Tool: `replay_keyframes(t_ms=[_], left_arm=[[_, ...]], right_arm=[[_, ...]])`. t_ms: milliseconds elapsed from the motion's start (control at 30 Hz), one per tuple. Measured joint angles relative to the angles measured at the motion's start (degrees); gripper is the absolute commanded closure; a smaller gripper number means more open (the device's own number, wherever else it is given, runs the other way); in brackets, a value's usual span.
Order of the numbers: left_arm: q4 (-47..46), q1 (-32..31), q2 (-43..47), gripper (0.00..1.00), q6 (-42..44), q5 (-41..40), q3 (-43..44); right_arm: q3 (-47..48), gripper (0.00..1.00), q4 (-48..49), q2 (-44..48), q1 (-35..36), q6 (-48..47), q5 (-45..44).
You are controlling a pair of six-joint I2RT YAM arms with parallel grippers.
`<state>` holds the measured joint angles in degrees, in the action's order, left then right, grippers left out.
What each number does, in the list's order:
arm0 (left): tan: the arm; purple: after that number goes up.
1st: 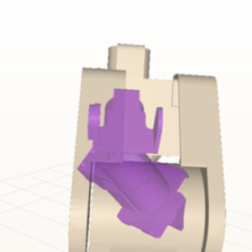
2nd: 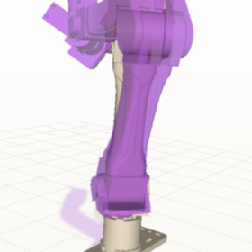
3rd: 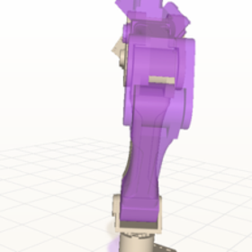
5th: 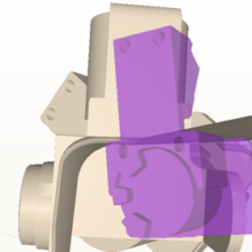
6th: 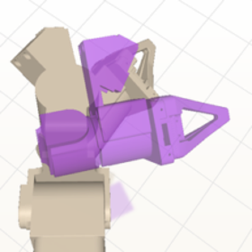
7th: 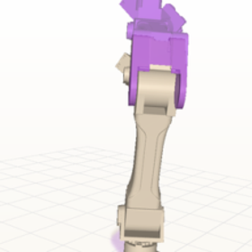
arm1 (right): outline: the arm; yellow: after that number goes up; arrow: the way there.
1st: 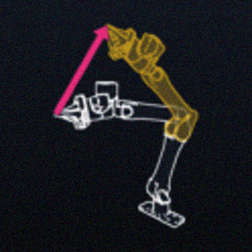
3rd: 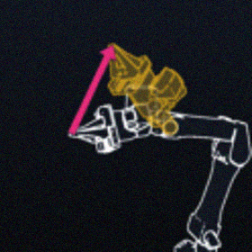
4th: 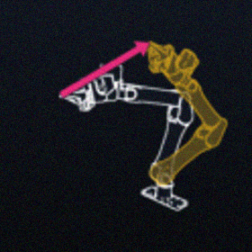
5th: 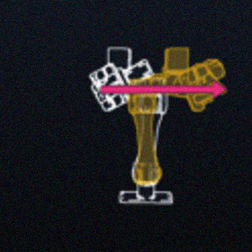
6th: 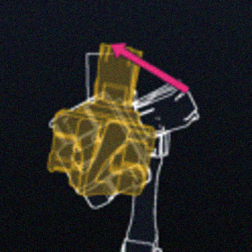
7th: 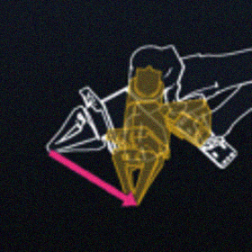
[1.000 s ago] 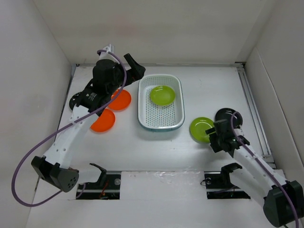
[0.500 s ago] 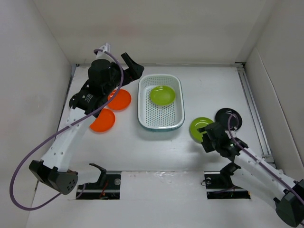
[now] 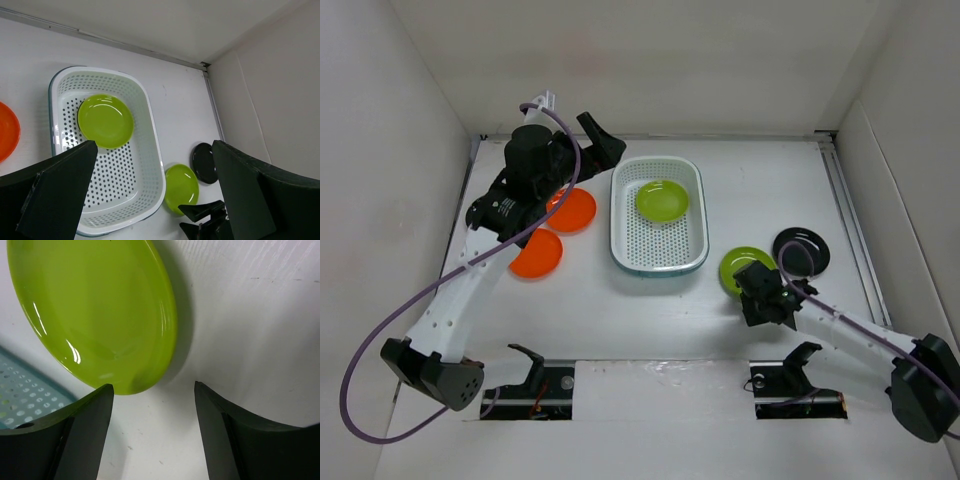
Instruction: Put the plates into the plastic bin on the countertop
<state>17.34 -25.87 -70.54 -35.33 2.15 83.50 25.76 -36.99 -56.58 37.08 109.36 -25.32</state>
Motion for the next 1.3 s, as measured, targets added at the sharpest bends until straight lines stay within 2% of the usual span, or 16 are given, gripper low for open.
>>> replay_keyframes(t_ms=[200, 367, 400, 433, 500, 533, 700, 767, 800, 867, 1000, 1300], left_arm=[[0.00, 0.00, 0.02, 0.00, 0.39, 0.39, 0.00], [0.00, 0.00, 0.02, 0.00, 0.63, 0.42, 0.00], [0.02, 0.00, 0.02, 0.00, 0.63, 0.39, 0.00], [0.04, 0.00, 0.02, 0.00, 0.76, 0.39, 0.00], [0.04, 0.00, 0.04, 0.00, 0.94, 0.33, 0.00], [0.07, 0.00, 0.09, 0.00, 1.03, 0.31, 0.00], [0.09, 0.00, 0.57, 0.00, 1.07, -0.24, 0.00], [0.09, 0.00, 0.76, 0.00, 1.31, -0.52, 0.00], [0.09, 0.00, 0.79, 0.00, 1.46, -0.66, 0.00], [0.09, 0.00, 0.85, 0.00, 1.62, -0.79, 0.00], [0.13, 0.00, 0.87, 0.00, 1.88, -0.92, 0.00], [0.57, 0.00, 0.81, 0.00, 1.90, -1.66, 0.00]], right_arm=[[2.27, 0.34, -2.01, -3.74, -1.22, 0.35, -1.31], [3.19, 0.34, -2.03, -5.90, -4.24, -1.68, -1.38], [3.58, 0.39, -2.08, -6.67, -4.83, -2.25, -1.33], [4.22, 0.53, -2.08, -7.61, -5.31, -3.04, -1.31], [5.29, 0.60, -2.12, -9.27, -5.68, -4.31, -1.09], [5.73, 0.69, -2.12, -10.05, -5.68, -4.68, -1.09], [7.48, 0.76, -2.08, -12.74, -5.68, -6.36, -1.05], [7.89, 0.85, -2.08, -13.22, -5.70, -6.78, -1.07], [8.09, 0.96, -1.99, -13.40, -5.77, -6.93, -1.18], [8.61, 1.00, -1.38, -13.51, -6.10, -7.50, -1.22], [8.87, 1.00, -0.31, -12.63, -6.71, -8.26, -1.09], [5.68, 1.00, -0.79, -2.80, -8.63, -9.86, -2.69]])
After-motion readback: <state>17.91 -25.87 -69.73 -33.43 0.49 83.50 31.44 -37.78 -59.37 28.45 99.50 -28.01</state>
